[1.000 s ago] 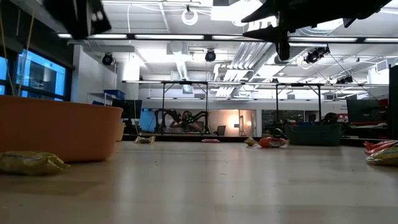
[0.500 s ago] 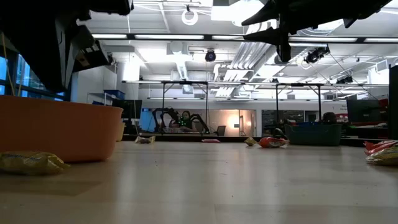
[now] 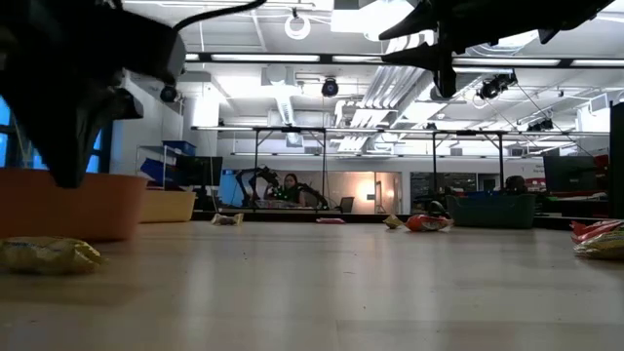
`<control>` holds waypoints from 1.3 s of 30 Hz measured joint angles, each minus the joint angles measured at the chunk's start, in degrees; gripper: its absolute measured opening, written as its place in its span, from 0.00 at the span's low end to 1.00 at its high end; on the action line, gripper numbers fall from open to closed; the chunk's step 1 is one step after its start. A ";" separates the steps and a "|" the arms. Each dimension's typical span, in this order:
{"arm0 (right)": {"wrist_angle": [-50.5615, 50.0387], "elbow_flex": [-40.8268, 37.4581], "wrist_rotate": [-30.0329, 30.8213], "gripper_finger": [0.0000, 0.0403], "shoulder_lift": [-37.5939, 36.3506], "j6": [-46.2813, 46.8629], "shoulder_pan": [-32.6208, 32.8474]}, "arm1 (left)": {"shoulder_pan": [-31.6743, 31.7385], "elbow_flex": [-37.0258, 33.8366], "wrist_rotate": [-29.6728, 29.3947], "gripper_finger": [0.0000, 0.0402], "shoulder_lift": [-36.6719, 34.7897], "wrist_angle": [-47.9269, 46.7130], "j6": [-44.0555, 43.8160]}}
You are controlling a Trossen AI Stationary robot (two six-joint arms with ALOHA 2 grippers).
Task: Sort candy
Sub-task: Put the bottom left yellow candy into the orange bin
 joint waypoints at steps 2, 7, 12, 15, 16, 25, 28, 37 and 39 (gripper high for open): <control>0.01 0.00 0.00 0.34 0.00 0.01 0.00 | -0.08 0.00 1.77 0.00 -0.88 5.21 -0.40; 0.02 0.00 0.00 0.34 0.00 0.15 0.00 | -2.39 0.12 4.87 0.04 -0.34 18.96 -0.87; -0.37 0.00 0.02 0.34 -0.01 0.20 0.01 | -5.27 0.09 4.59 0.18 2.44 22.18 -0.61; -1.42 0.00 0.02 0.34 0.00 0.22 0.00 | -6.56 0.09 2.80 0.28 4.14 22.57 0.65; -1.71 0.00 0.02 0.34 0.00 0.22 0.00 | -6.91 0.09 1.71 0.32 4.73 21.98 1.05; -4.83 0.00 -0.70 0.34 0.00 0.22 0.02 | -6.90 0.03 -2.67 0.51 9.91 21.11 2.00; -4.91 0.01 -0.72 0.34 0.00 0.22 0.02 | -6.86 0.25 -0.27 0.52 12.32 21.37 2.26; -5.07 0.00 -0.79 0.34 0.00 0.22 0.00 | -4.23 -0.16 0.11 0.10 8.19 10.61 -1.13; -5.07 0.00 -0.79 0.34 0.00 0.22 0.02 | -3.23 0.26 -1.21 0.04 4.63 8.46 -2.15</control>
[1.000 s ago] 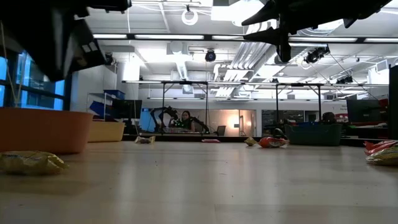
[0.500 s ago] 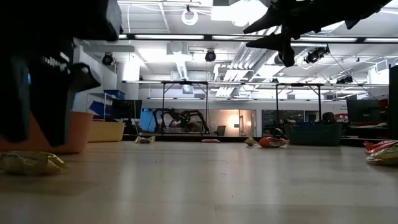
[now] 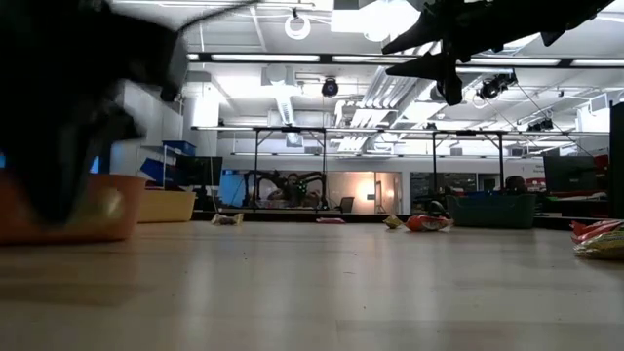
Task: Sort candy
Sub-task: Put the bottom left yellow candy into the orange bin, then put the bottom red candy into the orange bin
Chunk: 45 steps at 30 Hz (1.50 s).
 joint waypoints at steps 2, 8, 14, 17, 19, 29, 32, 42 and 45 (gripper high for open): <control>0.02 0.00 0.00 0.34 0.00 0.00 0.00 | 0.60 -0.04 -2.03 0.06 -4.69 -4.51 -0.50; 0.34 0.00 0.02 0.34 0.00 0.00 -0.02 | 0.26 0.09 -11.39 0.02 -21.28 -12.25 -7.26; 0.43 0.00 1.41 0.34 -0.02 -0.12 -0.01 | 0.25 -0.52 -10.01 0.05 -27.07 -28.67 -19.05; 0.39 0.00 1.56 0.34 -0.02 -0.17 -0.02 | 0.27 -4.45 -4.05 0.11 -26.69 -27.16 -19.67; 0.45 0.00 1.59 0.34 -0.02 -0.18 0.00 | 0.42 -7.48 -1.11 0.16 -26.18 -24.25 -20.10; 0.39 0.00 1.61 0.34 -0.02 -0.20 -0.01 | 1.95 -8.49 1.98 0.47 -26.17 -19.04 -27.57; 0.37 0.00 1.60 0.34 -0.02 -0.20 0.00 | -1.12 -8.54 0.31 0.53 -25.39 -1.99 -31.07; -1.87 0.00 1.58 0.34 -0.02 -0.22 -0.02 | -12.90 0.25 6.50 0.55 -2.00 14.11 -19.41; -3.35 0.00 1.57 0.34 -0.02 -0.20 -0.02 | -14.86 5.78 4.33 0.55 3.22 13.58 -14.64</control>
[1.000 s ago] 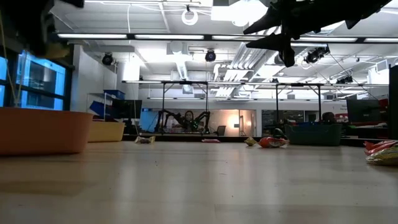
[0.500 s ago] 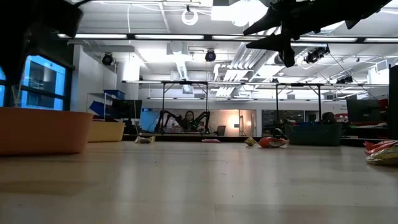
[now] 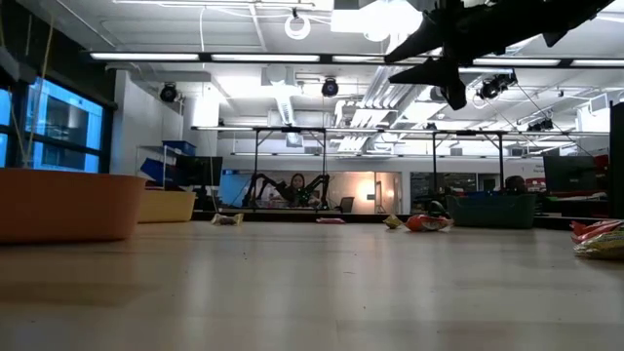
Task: Sort candy
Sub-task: Put the bottom red candy into the orange bin
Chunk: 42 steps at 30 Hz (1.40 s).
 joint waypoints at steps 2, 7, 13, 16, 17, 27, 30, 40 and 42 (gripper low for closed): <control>-1.34 0.00 -0.03 0.34 0.02 -0.02 0.00 | -0.67 3.43 -2.59 0.55 2.68 -0.63 1.69; -3.94 0.00 -0.25 0.34 0.02 0.11 0.01 | -1.06 7.03 -5.61 0.55 6.60 -3.92 2.71; -6.46 0.00 -1.87 0.34 0.02 0.00 0.02 | -2.23 9.33 -5.71 0.55 9.51 -3.85 4.08; -8.25 0.00 -2.67 0.34 0.01 -0.02 0.02 | -2.73 10.50 -5.68 0.55 10.31 -4.04 4.63; -8.85 0.00 -2.85 0.34 0.02 -0.02 0.02 | -3.03 10.71 -5.94 0.55 10.47 -3.99 4.28; -12.14 0.00 -2.89 0.34 0.02 -1.15 0.01 | -4.76 12.72 -5.53 0.55 15.60 -7.32 2.34; -12.22 0.00 -2.88 0.34 0.02 -1.32 0.00 | -4.66 12.94 -5.35 0.55 16.54 -6.93 2.25; -12.37 0.00 -2.86 0.34 0.00 -1.51 0.00 | -1.68 13.07 -8.95 0.40 17.32 -17.78 -4.15; -12.36 0.00 -2.86 0.34 0.01 -1.51 0.02 | -1.04 13.09 -9.50 0.32 17.33 -19.18 -4.29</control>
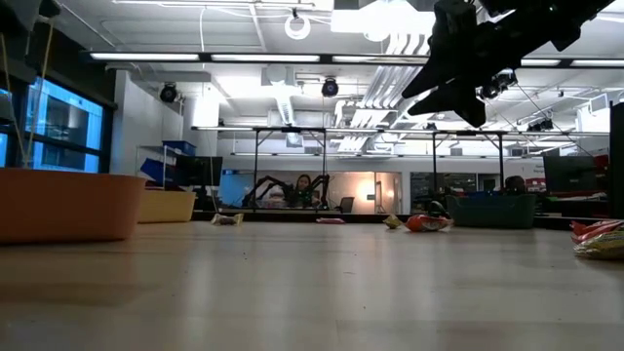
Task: Sort candy
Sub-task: Put the bottom red candy into the orange bin
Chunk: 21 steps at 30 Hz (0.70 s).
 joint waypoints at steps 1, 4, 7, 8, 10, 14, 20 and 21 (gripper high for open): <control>0.02 0.00 0.00 0.34 -0.01 0.00 -0.02 | 0.18 0.00 -0.48 0.27 0.02 -0.60 0.54; 0.04 0.00 0.00 0.34 -0.01 0.06 0.00 | 0.85 0.02 -1.51 0.16 0.04 -4.11 2.56; 0.03 0.00 0.00 0.34 0.00 0.09 -0.02 | 1.30 -0.16 -4.36 0.05 0.02 -10.11 2.41; 0.04 0.00 0.00 0.34 -0.01 0.06 0.00 | 1.49 -0.32 -4.90 0.03 -0.05 -12.16 2.07; 0.04 0.00 0.02 0.34 0.00 0.04 -0.02 | 1.99 -0.51 -5.45 0.02 -0.93 -14.70 1.11; 0.21 0.00 0.01 0.34 -0.01 0.13 -0.01 | 3.39 -0.70 -8.99 0.03 -6.92 -20.79 -0.71; 0.74 0.00 0.84 0.34 -0.01 0.18 0.00 | 6.22 -0.51 -23.72 0.01 -20.81 -35.62 -9.06; 0.78 0.00 1.31 0.34 -0.01 0.24 0.00 | 7.17 -0.52 -25.17 0.01 -23.05 -38.97 -10.54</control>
